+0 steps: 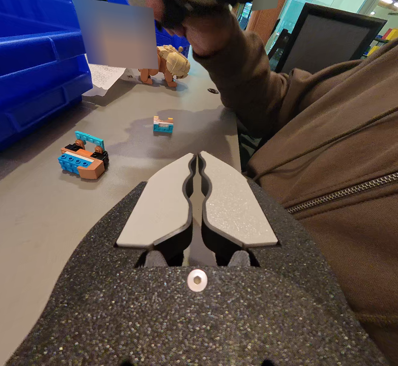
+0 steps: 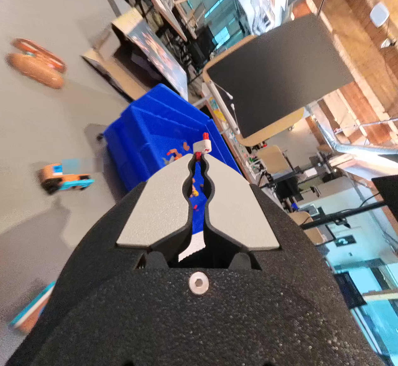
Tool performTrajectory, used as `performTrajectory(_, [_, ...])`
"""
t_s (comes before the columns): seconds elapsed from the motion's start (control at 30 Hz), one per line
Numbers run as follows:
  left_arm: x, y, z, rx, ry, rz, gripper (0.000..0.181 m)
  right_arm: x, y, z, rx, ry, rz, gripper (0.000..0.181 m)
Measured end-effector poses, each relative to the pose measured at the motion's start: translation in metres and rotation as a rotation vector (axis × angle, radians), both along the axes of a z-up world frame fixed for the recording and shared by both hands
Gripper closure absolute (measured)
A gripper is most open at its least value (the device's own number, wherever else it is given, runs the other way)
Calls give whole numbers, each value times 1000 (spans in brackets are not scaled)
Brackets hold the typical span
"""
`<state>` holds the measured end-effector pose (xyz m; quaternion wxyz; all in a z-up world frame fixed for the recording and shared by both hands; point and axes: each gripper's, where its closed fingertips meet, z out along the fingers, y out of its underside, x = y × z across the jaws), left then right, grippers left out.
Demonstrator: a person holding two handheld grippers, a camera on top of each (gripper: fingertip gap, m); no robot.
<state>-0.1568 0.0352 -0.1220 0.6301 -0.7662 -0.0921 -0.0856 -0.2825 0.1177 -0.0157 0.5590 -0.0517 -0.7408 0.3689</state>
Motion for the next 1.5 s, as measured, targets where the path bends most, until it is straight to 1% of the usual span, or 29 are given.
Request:
performTrajectory(0.03, [0,-1,1,5,6,0,180,-16,1,5,4,-19,-21,177])
performTrajectory(0.1, [1,-3,5,31,8,0,180,-46,1,6,13,-64,-55,177])
performTrajectory(0.2, [-1,-8,12,89,-22,-2,180,-80,5,-9,15,-104,-107,177])
performTrajectory(0.27, [-2,-12,17,128,-47,-2,180,-88,6,-20,-11,-108,-126,176])
performTrajectory(0.33, [-3,-15,20,156,-58,-4,180,-86,6,-29,-17,-109,-117,177])
performTrajectory(0.43, [-2,-17,19,158,-50,-5,180,-81,6,-30,-8,-63,-105,177])
performTrajectory(0.53, [0,-15,17,150,-31,-2,180,-78,4,-36,-13,-79,-81,177])
performTrajectory(0.63, [0,-14,18,159,-29,4,180,-79,4,-42,9,-78,-88,177])
performTrajectory(0.97, [2,-14,18,160,-26,4,181,-79,10,-44,-9,-78,-74,177])
performTrajectory(1.27, [3,-15,19,162,-18,5,180,-78,10,-45,8,-58,-76,173])
performTrajectory(1.4, [2,-16,20,169,-14,9,180,-69,12,-39,-4,-25,-55,173])
performTrajectory(1.5, [1,-17,20,173,-17,14,180,-54,14,-42,-21,-46,-13,172])
